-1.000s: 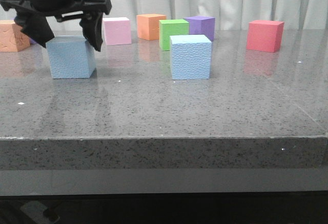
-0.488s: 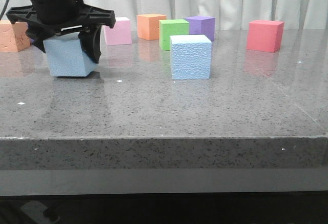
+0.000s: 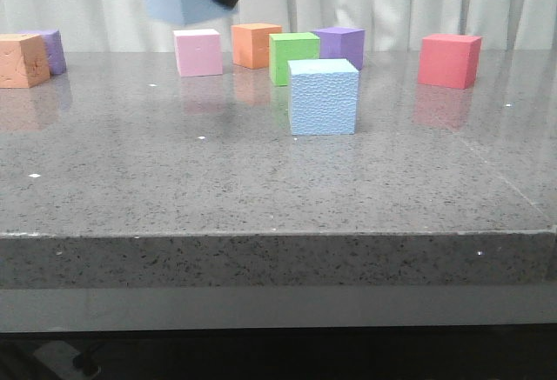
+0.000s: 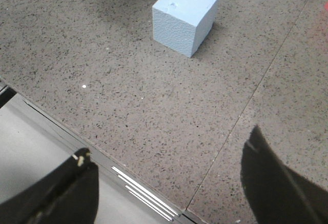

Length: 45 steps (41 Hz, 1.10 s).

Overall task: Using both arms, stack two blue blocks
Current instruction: 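Lift the light-blue cube and carry it above the placed blue cube, then lower the held cube onto the blue cube and open the left gripper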

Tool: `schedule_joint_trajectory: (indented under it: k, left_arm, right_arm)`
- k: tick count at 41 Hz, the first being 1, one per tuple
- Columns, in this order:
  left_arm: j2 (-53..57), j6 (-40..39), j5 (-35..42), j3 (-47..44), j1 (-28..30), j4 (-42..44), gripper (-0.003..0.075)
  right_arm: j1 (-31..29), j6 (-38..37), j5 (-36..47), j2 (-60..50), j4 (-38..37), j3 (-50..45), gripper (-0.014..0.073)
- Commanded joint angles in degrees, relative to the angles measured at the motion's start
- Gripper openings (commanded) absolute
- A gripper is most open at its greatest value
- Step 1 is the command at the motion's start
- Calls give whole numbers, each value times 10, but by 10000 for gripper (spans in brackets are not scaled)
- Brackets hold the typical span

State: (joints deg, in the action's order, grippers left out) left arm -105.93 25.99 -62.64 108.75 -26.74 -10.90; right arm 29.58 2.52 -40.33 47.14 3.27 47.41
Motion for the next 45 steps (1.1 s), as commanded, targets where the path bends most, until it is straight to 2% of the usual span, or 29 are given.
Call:
schedule_joint_trajectory:
  k: [1, 7, 15, 25, 34, 45]
  left_arm:
    - [13, 44, -19, 62, -16, -20, 403]
    - [-23, 56, -53, 121, -34, -20, 403]
    - [-63, 127, -75, 168, -57, -27, 403]
    - [-84, 244, -42, 172, -92, -49, 403]
    - [-86, 301, -8, 172, -108, -49, 404]
    - [-96, 313, 0, 172, -108, -49, 410]
  right_arm:
    - [-3, 6, 33, -3, 2, 14, 584]
    - [-3, 6, 33, -3, 2, 14, 584]
    - [-3, 6, 33, -3, 2, 14, 584]
    - [-3, 6, 33, -3, 2, 14, 584]
    - [-3, 6, 33, -3, 2, 14, 584]
    - [-3, 6, 33, -3, 2, 14, 584]
